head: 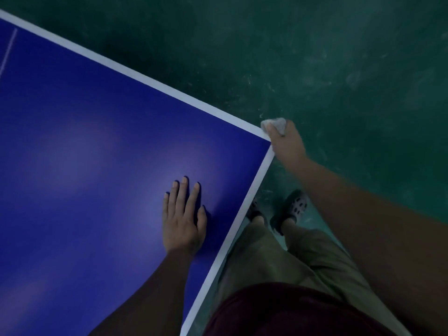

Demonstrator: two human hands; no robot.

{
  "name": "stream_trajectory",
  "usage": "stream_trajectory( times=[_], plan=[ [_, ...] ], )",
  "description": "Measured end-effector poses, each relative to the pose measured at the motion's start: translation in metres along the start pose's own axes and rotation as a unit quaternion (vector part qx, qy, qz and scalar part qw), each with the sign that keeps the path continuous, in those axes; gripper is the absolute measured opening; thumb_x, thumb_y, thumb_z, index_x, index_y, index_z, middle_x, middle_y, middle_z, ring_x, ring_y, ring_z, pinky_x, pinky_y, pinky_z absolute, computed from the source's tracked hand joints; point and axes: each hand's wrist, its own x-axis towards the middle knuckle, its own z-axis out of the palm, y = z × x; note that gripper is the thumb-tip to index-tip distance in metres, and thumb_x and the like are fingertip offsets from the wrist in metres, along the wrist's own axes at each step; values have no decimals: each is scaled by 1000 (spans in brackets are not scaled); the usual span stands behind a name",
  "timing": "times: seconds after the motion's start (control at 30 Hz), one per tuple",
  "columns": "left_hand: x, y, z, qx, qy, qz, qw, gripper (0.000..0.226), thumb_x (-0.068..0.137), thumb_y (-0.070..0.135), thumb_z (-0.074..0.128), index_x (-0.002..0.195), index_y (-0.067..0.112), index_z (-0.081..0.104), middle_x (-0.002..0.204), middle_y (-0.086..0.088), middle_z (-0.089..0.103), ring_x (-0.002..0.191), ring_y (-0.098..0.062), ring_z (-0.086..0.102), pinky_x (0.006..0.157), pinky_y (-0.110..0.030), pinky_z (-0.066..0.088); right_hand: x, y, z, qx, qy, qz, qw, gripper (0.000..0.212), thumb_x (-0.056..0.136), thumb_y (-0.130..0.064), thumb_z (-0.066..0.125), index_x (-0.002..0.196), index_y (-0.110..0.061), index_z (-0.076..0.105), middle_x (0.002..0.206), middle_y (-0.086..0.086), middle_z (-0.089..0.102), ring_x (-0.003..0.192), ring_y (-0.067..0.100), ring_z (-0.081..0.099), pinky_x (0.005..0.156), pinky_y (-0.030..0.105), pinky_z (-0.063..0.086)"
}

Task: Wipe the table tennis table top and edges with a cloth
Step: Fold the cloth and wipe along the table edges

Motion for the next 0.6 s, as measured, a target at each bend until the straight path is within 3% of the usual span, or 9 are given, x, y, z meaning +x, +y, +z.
stream_trajectory(
  times=[0.07, 0.13, 0.17, 0.23, 0.3, 0.37, 0.4, 0.47, 0.6],
  plan=[
    [0, 0, 0, -1, 12, -8, 1000, 58, 109, 28, 48, 166, 16, 42, 177, -8, 29, 166, -31, 22, 133, -59, 22, 7, -8, -27, -92, -141, -74, 983, 53, 108, -43, 49, 91, 6, 56, 76, 14, 53, 73, 22, 52, 71, 43, 48],
    [1, 2, 1, 6, 19, -26, 999, 58, 110, 30, 47, 167, 16, 40, 177, -8, 28, 166, -31, 21, 132, -60, 22, 11, -17, -44, -156, -239, -117, 951, 53, 113, -37, 49, 102, 14, 58, 81, 28, 54, 71, 30, 53, 73, 48, 47],
    [1, 3, 2, 12, 25, -41, 999, 58, 111, 31, 46, 167, 16, 39, 178, -8, 27, 166, -31, 20, 132, -60, 22, 15, -20, -48, -191, -266, -105, 939, 50, 113, -39, 50, 118, 9, 61, 96, 28, 61, 81, 30, 61, 80, 46, 49],
    [5, 9, 5, 25, 47, -85, 995, 59, 112, 32, 45, 168, 15, 37, 178, -10, 26, 166, -31, 19, 132, -60, 22, 24, -26, -43, -260, -288, -81, 918, 48, 110, -55, 49, 136, -15, 58, 115, 5, 66, 100, 20, 65, 91, 39, 49],
    [16, 16, 8, 43, 60, -143, 987, 58, 114, 34, 41, 169, 16, 34, 178, -10, 24, 167, -31, 17, 133, -59, 20, 35, -40, -23, -275, -312, -117, 902, 41, 110, -55, 50, 100, -16, 60, 84, 3, 54, 77, 15, 51, 78, 32, 43],
    [29, 25, 12, 54, 60, -210, 974, 59, 116, 38, 34, 171, 18, 29, 179, -9, 20, 168, -30, 13, 134, -58, 16, 48, -60, 9, -269, -334, -176, 886, 45, 114, -27, 46, 72, -11, 40, 71, 9, 28, 65, 13, 31, 65, 32, 32],
    [35, 31, 14, 51, 61, -244, 967, 59, 116, 38, 32, 171, 19, 28, 180, -9, 19, 168, -29, 12, 135, -57, 14, 57, -68, 26, -266, -331, -192, 885, 45, 113, -21, 44, 69, -17, 34, 70, 3, 25, 63, 10, 27, 64, 33, 29],
    [47, 42, 16, 42, 71, -306, 948, 60, 115, 39, 32, 171, 19, 28, 180, -8, 19, 168, -28, 11, 135, -56, 12, 74, -90, 58, -252, -317, -175, 897, 38, 112, -24, 47, 75, -27, 40, 74, -9, 34, 63, 4, 30, 65, 33, 31],
    [73, 55, 21, 23, 110, -433, 894, 63, 112, 42, 35, 171, 22, 29, 181, -5, 18, 168, -26, 10, 136, -53, 11, 110, -103, 100, -250, -351, -153, 889, 27, 100, -50, 50, 79, -34, 42, 79, -15, 40, 67, 3, 37, 66, 31, 34]
  ],
)
